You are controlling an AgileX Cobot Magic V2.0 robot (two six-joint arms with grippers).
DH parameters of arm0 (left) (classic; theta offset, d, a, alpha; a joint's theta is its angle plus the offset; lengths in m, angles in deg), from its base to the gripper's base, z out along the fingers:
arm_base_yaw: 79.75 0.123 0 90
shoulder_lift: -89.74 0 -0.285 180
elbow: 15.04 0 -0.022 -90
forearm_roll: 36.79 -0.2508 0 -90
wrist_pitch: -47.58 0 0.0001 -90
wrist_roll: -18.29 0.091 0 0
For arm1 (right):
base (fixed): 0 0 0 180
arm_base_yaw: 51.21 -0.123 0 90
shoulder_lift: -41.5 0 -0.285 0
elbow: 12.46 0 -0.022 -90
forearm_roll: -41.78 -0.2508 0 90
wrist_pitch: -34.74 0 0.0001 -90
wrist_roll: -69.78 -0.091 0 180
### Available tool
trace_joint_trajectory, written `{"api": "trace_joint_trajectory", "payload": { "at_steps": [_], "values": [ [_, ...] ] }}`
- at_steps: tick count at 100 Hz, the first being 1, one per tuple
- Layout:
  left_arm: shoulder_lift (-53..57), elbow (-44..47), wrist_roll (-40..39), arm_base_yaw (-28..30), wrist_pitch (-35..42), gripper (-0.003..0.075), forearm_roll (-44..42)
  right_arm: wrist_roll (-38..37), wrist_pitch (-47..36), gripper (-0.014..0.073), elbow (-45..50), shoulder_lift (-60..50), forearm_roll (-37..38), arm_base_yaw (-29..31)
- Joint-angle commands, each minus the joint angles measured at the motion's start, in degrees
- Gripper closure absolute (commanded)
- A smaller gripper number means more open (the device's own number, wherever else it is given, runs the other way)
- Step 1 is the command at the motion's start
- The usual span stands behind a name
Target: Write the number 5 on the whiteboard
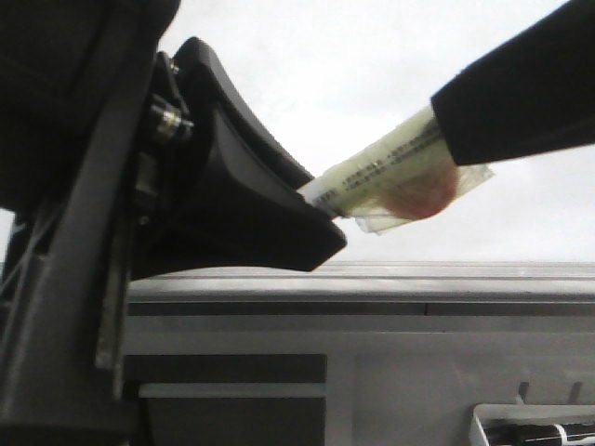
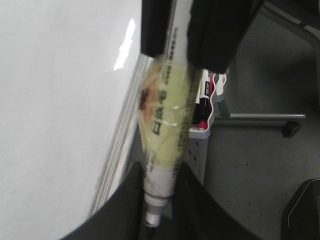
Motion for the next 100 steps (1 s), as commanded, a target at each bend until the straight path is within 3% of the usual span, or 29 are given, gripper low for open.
{"api": "trace_joint_trajectory", "payload": {
  "at_steps": [1,9,16,21,35,40,46,63,82,90,100],
  "values": [
    [1.4,-2.1,0.0,-0.4,4.5,0.0741,0.5,0.8,1.0,0.0652,-2.0,0.0,-3.2,-0.2],
    [1.4,-2.1,0.0,-0.4,4.5,0.0736,0.9,0.8,1.0,0.0652,-2.0,0.0,-3.2,-0.2],
    [1.6,-2.1,-0.4,-0.4,4.5,0.0687,0.9,0.8,1.0,0.0652,-2.0,0.0,-3.2,-0.2],
    [1.7,-2.1,-0.7,-0.4,4.5,0.0609,0.9,0.8,0.6,0.0652,-2.0,0.0,-3.2,-0.2],
    [1.8,-2.1,-1.7,-0.3,3.9,0.0290,1.0,0.8,-0.9,0.0652,-2.0,-0.1,-3.3,-0.2],
    [2.6,-2.1,-1.7,-0.3,3.8,0.0223,1.1,0.7,-1.8,0.0652,-2.0,-0.2,-3.3,-0.2],
    [4.1,-2.1,-1.7,-0.2,3.8,0.0195,1.5,0.7,-2.9,0.0652,-2.1,-0.2,-3.3,-0.2],
    [11.8,-2.0,-1.7,-0.1,3.5,0.0234,3.3,0.0,-7.1,0.0651,-5.3,-0.2,-1.6,-0.2],
    [24.2,-0.9,-2.5,5.2,2.1,0.0421,10.8,-1.2,-11.8,0.0650,-10.4,1.2,0.0,-0.2],
    [29.3,0.5,-3.6,10.1,1.4,0.0514,15.6,-6.6,-12.2,0.0639,-12.5,2.5,2.6,-0.2],
    [35.3,2.6,-3.8,15.9,0.3,0.0604,18.3,-17.0,-10.9,0.0638,-15.7,4.1,11.9,-0.2]
  ]
}}
